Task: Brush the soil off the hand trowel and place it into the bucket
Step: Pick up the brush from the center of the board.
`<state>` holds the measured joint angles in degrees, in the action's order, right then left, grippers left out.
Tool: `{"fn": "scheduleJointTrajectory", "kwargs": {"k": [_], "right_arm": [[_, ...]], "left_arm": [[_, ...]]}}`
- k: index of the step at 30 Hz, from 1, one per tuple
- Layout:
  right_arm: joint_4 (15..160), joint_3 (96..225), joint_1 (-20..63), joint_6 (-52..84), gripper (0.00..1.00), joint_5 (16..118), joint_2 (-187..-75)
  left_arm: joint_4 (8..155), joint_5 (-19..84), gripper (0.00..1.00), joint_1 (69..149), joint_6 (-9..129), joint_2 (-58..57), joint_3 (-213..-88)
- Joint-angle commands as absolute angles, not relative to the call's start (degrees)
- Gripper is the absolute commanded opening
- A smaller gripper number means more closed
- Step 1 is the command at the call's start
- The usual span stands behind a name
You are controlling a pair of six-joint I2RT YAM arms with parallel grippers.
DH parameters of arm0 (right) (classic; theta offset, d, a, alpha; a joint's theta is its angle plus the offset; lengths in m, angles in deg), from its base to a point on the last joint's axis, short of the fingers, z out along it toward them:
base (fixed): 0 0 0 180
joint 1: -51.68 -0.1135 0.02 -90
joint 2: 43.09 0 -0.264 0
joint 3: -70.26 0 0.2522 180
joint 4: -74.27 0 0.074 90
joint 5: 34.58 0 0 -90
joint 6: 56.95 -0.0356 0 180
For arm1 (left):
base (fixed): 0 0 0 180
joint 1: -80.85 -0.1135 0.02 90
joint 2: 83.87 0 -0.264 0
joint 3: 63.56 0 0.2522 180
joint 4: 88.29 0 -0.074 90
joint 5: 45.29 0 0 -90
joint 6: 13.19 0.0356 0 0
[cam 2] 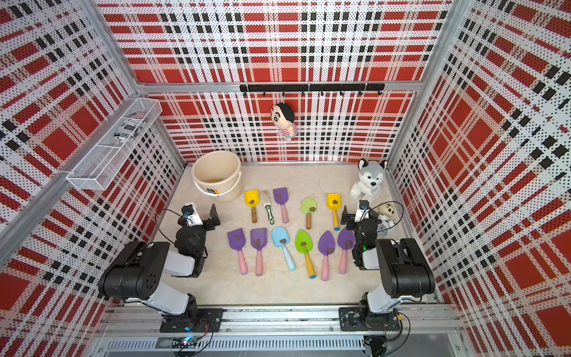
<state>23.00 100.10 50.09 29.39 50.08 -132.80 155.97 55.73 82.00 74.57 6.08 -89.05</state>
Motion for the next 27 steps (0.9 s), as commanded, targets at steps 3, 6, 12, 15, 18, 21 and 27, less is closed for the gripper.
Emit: {"fn": "scheduleJointTrajectory", "kwargs": {"k": [3,6,12,15,18,21,27], "right_arm": [[22.3,100.8,49.9,29.8,1.0,50.1,-133.1],[22.2,100.9,49.9,29.8,1.0,50.2,-133.0],[22.4,100.8,49.9,29.7,1.0,50.3,-133.1],[22.3,101.0,49.9,29.8,1.0,50.3,-133.1],[20.4,99.9,49.9,30.3,1.0,51.1,-132.4],[19.9,96.9,48.5,31.4,1.0,48.8,-126.5],[45.1,99.3,42.2,26.0,1.0,37.4,-107.4]], "left_arm": [[157.5,55.3,0.98,81.8,75.1,6.5,-89.9],[157.5,55.4,0.98,81.7,75.1,6.5,-89.9],[157.5,55.4,0.98,81.6,75.0,6.5,-89.9],[157.5,55.0,0.98,81.5,74.9,6.5,-89.9],[157.5,55.1,0.98,81.6,74.9,6.4,-89.8],[157.5,54.9,0.98,81.4,74.9,6.5,-89.8],[157.5,55.0,0.98,81.5,74.8,6.5,-89.8]]}}
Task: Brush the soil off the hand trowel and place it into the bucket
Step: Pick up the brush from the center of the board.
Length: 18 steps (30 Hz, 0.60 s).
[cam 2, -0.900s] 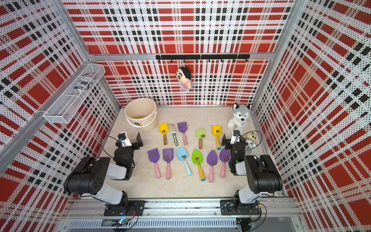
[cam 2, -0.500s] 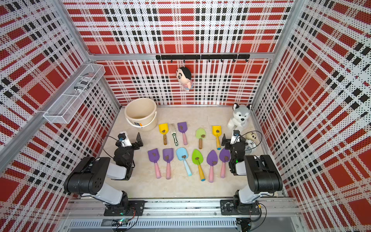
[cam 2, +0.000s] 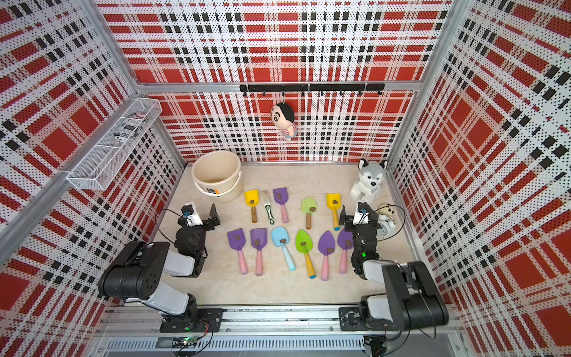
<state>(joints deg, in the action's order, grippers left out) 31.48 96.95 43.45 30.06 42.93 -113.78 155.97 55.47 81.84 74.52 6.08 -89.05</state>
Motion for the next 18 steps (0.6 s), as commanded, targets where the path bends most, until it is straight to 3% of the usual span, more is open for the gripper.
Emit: {"fn": "scheduleJointTrajectory", "kwargs": {"k": [1,4,8,15,18], "right_arm": [[52.7,101.4,42.1,22.3,1.0,37.2,-104.2],[71.1,106.8,42.1,11.8,0.98,38.2,-97.1],[89.0,113.4,41.7,3.1,0.95,48.7,-92.6],[98.2,120.7,28.4,-1.9,0.94,57.1,-96.3],[101.7,127.2,20.5,-0.9,0.95,57.0,-103.6]], "left_arm": [[157.5,55.0,0.98,81.5,74.9,6.5,-89.8],[157.4,55.5,0.98,81.6,74.9,6.4,-89.8],[157.7,57.5,0.98,81.9,74.6,6.4,-89.6],[156.7,67.8,0.98,85.5,75.7,-2.2,-86.7],[155.3,79.0,0.98,93.4,81.0,-9.1,-85.5]]}}
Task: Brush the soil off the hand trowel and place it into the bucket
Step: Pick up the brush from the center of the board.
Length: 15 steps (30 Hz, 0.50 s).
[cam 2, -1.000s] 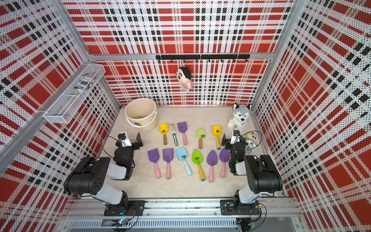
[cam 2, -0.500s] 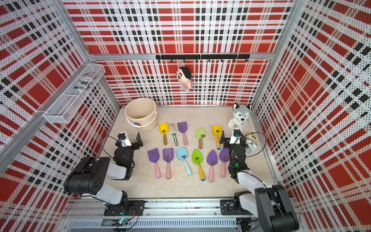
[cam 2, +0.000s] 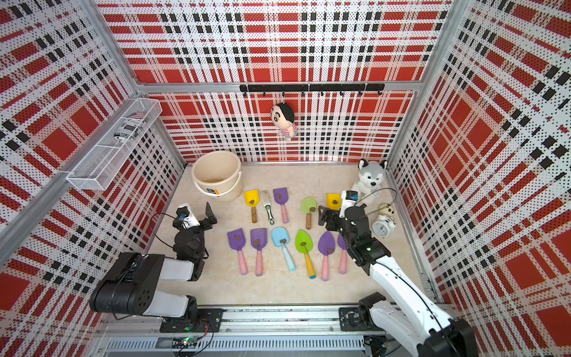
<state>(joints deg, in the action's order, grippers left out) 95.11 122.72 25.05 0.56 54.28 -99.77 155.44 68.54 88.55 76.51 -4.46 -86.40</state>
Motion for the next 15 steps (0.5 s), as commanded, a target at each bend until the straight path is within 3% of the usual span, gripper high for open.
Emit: {"fn": "scheduleJointTrajectory", "kwargs": {"k": [1,5,10,15], "right_arm": [[102.8,129.7,17.9,-0.1,0.95,56.8,-106.4],[103.5,137.6,10.7,3.0,0.96,55.9,-116.4],[99.9,145.3,8.7,3.2,0.95,59.5,-129.6],[99.9,155.4,8.6,5.0,0.93,58.7,-142.6]], "left_arm": [[152.8,82.7,0.98,97.1,81.6,-11.4,-86.2],[132.9,87.0,0.98,108.4,77.6,-16.7,-95.1],[118.8,91.3,0.98,124.6,74.3,-11.8,-107.0],[104.5,89.5,0.98,131.2,67.5,-9.9,-114.6]]}}
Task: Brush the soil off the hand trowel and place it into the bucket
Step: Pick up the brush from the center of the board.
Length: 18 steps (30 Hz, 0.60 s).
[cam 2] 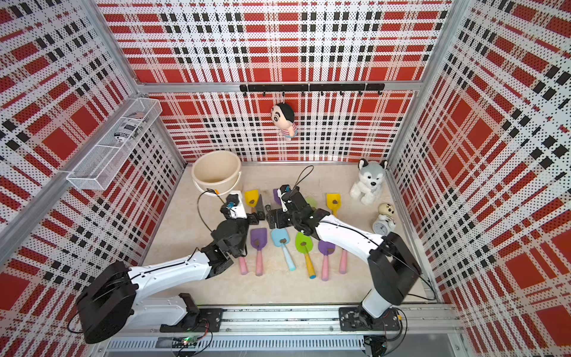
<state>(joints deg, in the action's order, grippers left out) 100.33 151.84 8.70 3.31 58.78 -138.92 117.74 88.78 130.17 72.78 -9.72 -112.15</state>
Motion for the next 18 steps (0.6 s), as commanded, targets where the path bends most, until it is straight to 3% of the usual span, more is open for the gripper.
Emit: {"fn": "scheduleJointTrajectory", "kwargs": {"k": [1,4,9,18], "right_arm": [[99.5,157.2,8.6,5.5,0.93,58.1,-144.9],[99.9,162.5,8.7,7.0,0.91,56.9,-151.0],[100.9,170.4,8.7,7.7,0.89,55.2,-158.8],[104.6,181.0,9.9,9.4,0.79,52.1,-169.1]], "left_arm": [[101.5,87.4,0.98,130.8,64.1,-10.9,-115.4],[93.3,77.1,0.98,125.6,53.6,-15.4,-116.2],[85.4,53.7,0.98,107.9,40.5,-21.4,-113.9],[79.6,39.0,0.98,90.6,38.9,-22.8,-111.8]]}}
